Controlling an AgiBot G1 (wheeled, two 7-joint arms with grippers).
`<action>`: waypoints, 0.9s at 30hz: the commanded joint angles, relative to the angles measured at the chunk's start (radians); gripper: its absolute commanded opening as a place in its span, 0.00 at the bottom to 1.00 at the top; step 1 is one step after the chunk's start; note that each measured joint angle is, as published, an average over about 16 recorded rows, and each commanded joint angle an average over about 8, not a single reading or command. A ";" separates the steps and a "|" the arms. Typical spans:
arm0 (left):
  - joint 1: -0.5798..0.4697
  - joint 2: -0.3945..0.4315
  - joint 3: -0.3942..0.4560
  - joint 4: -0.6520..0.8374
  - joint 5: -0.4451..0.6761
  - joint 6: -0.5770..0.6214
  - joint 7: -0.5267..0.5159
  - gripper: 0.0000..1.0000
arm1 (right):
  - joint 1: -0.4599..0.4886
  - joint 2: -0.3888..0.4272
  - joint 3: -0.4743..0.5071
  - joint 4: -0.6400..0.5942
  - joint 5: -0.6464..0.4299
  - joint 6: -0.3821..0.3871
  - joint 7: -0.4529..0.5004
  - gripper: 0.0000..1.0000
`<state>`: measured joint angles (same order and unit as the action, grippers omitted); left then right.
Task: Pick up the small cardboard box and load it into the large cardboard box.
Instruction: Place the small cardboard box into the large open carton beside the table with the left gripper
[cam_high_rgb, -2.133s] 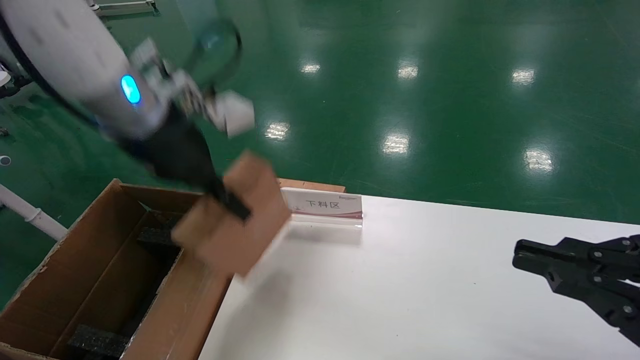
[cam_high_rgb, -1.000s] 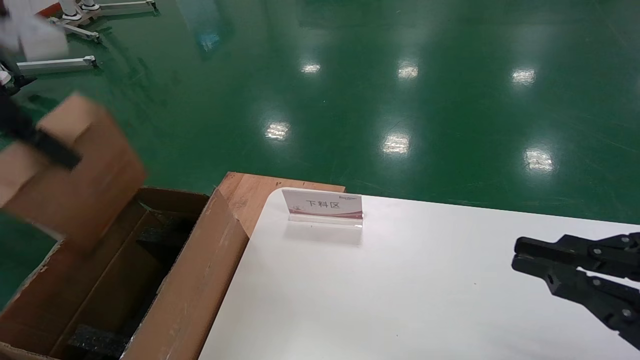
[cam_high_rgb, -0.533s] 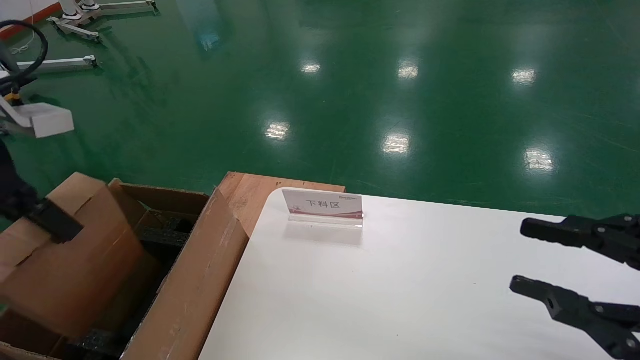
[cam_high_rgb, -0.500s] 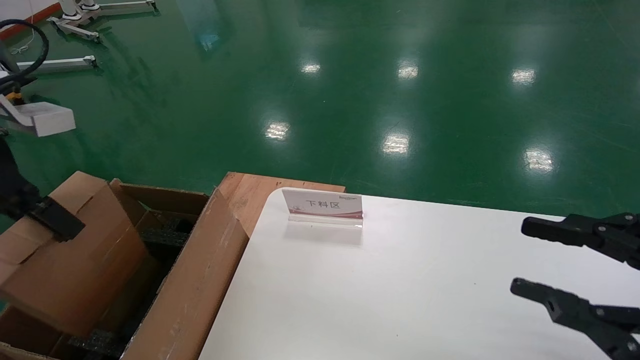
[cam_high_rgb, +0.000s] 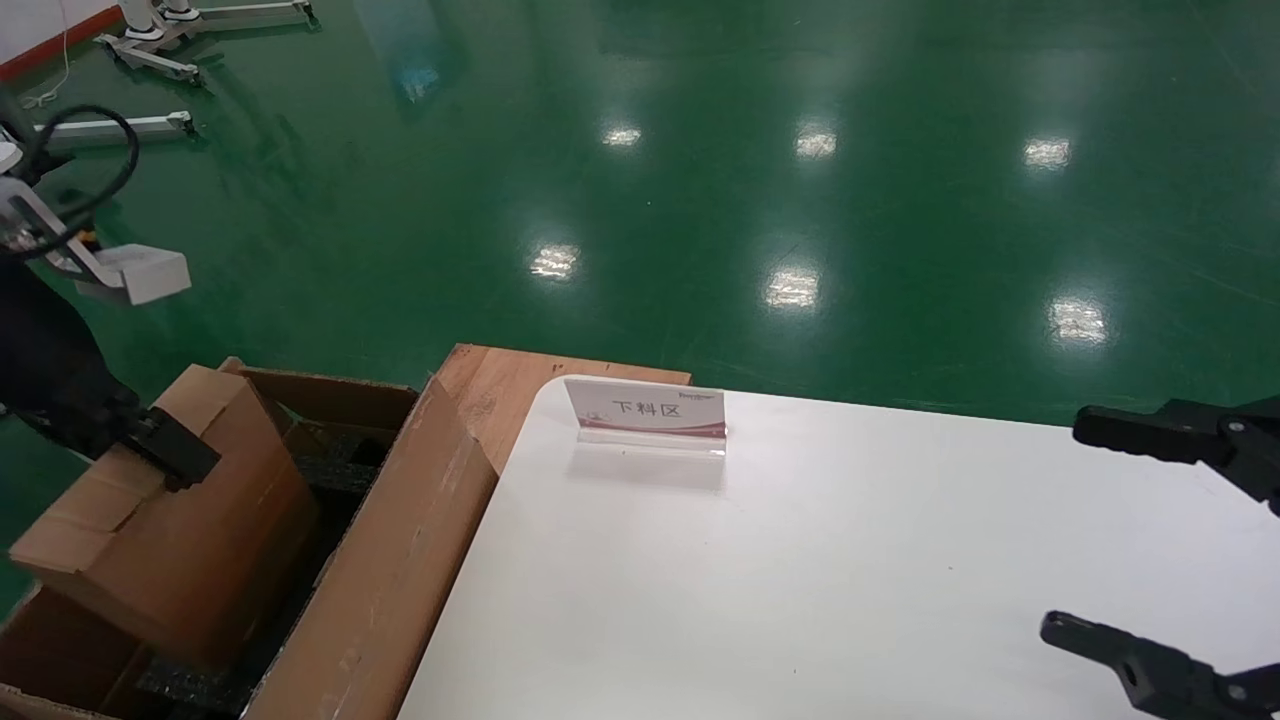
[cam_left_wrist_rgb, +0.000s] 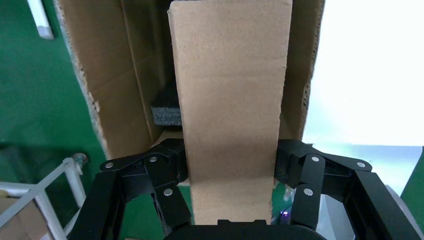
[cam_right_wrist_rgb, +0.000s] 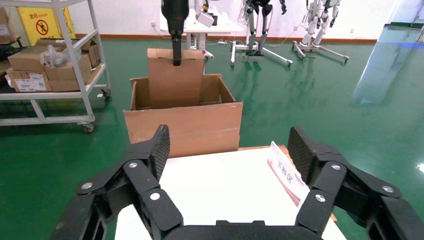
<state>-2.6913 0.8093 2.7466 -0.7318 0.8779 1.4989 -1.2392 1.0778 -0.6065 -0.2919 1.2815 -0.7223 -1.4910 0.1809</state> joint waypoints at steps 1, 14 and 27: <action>0.025 -0.009 -0.003 0.016 -0.008 -0.010 0.002 0.00 | 0.000 0.000 0.000 0.000 0.000 0.000 0.000 1.00; 0.141 -0.055 -0.010 0.156 -0.022 -0.038 0.089 0.00 | 0.000 0.000 -0.001 0.000 0.001 0.000 0.000 1.00; 0.254 -0.082 -0.030 0.345 -0.043 -0.076 0.205 0.00 | 0.000 0.001 -0.002 0.000 0.001 0.001 -0.001 1.00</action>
<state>-2.4357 0.7307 2.7149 -0.3879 0.8319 1.4269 -1.0371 1.0781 -0.6058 -0.2935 1.2815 -0.7212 -1.4903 0.1801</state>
